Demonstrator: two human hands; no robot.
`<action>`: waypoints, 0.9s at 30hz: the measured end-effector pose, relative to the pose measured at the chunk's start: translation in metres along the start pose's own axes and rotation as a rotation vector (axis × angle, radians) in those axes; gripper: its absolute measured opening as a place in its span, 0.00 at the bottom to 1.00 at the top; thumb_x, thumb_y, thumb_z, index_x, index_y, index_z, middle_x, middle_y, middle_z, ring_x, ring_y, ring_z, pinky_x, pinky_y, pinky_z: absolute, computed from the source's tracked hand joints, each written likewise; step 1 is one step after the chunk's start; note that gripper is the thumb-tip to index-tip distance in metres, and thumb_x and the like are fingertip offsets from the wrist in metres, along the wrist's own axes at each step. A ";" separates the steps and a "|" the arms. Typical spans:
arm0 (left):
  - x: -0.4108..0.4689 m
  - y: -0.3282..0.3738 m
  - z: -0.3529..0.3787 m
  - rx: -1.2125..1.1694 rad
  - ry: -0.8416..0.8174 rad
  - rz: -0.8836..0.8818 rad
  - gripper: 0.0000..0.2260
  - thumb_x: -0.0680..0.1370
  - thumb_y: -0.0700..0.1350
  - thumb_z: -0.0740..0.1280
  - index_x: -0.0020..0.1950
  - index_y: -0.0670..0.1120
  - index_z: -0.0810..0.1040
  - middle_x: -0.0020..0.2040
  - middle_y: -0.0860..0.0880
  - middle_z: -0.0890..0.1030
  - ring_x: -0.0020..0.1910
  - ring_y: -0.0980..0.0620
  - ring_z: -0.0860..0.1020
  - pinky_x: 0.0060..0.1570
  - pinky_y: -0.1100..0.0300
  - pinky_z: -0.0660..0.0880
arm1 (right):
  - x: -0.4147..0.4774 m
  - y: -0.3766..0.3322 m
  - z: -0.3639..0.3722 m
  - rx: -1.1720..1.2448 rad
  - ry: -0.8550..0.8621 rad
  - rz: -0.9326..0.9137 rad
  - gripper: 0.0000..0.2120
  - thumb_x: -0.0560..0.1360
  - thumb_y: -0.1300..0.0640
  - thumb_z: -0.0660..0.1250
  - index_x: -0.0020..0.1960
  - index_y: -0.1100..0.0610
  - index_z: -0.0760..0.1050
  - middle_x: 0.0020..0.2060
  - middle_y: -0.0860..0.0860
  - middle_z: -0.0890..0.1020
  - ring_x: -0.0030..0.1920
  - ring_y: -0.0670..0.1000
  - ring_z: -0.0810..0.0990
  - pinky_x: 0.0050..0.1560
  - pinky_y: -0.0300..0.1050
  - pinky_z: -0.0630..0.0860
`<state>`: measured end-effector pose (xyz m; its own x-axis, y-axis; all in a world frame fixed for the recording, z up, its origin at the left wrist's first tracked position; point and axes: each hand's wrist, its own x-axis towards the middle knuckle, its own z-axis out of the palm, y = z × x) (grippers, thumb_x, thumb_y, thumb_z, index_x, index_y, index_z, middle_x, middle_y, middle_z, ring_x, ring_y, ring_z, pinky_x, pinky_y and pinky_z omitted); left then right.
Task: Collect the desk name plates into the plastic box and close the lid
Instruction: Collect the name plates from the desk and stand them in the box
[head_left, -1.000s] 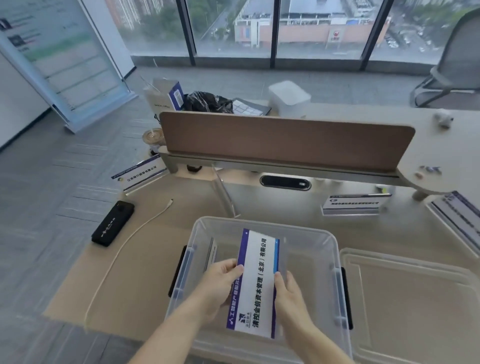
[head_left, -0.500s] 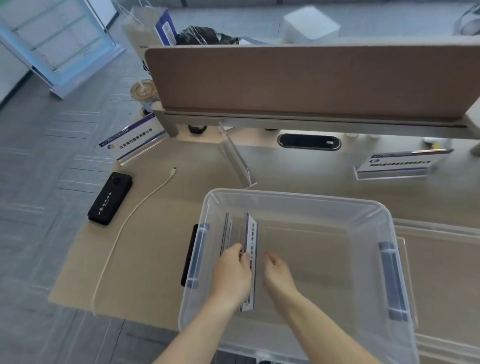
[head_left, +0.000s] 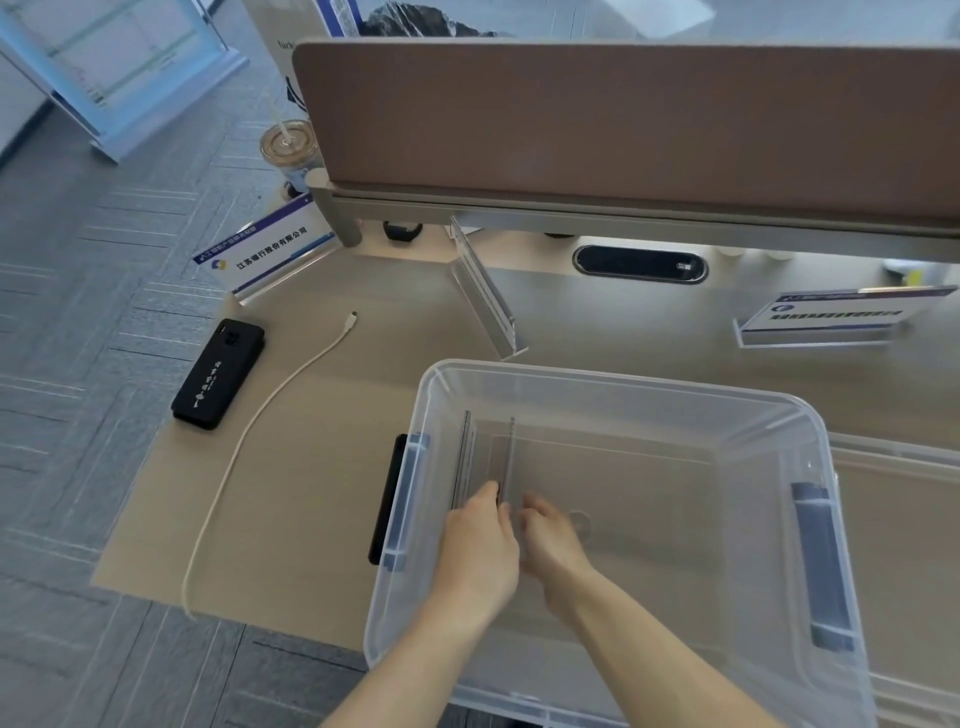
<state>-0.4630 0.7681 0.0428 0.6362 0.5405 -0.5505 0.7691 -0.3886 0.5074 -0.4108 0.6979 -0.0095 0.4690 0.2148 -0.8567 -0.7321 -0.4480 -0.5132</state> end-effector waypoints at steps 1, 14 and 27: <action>0.000 -0.001 0.000 -0.003 0.002 0.001 0.20 0.86 0.48 0.55 0.78 0.44 0.68 0.72 0.43 0.77 0.71 0.45 0.75 0.65 0.58 0.72 | 0.001 0.001 0.001 -0.001 -0.004 -0.004 0.25 0.81 0.64 0.53 0.78 0.59 0.63 0.75 0.55 0.68 0.75 0.55 0.66 0.73 0.58 0.68; 0.002 -0.001 0.001 -0.032 0.005 -0.039 0.21 0.87 0.47 0.54 0.80 0.45 0.65 0.75 0.44 0.73 0.74 0.45 0.72 0.66 0.59 0.69 | -0.001 -0.001 -0.001 -0.022 -0.023 -0.010 0.26 0.80 0.66 0.54 0.78 0.60 0.61 0.76 0.54 0.67 0.76 0.55 0.64 0.74 0.57 0.67; -0.003 0.004 0.000 -0.015 0.013 -0.048 0.21 0.87 0.47 0.55 0.80 0.44 0.64 0.74 0.43 0.74 0.73 0.44 0.73 0.64 0.59 0.70 | -0.005 0.001 0.000 -0.039 -0.063 -0.057 0.27 0.80 0.65 0.55 0.79 0.58 0.61 0.69 0.49 0.71 0.69 0.52 0.70 0.73 0.56 0.68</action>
<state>-0.4621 0.7650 0.0467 0.5978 0.5680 -0.5656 0.7976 -0.3512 0.4904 -0.4135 0.6960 -0.0056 0.4760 0.2948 -0.8285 -0.6850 -0.4666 -0.5596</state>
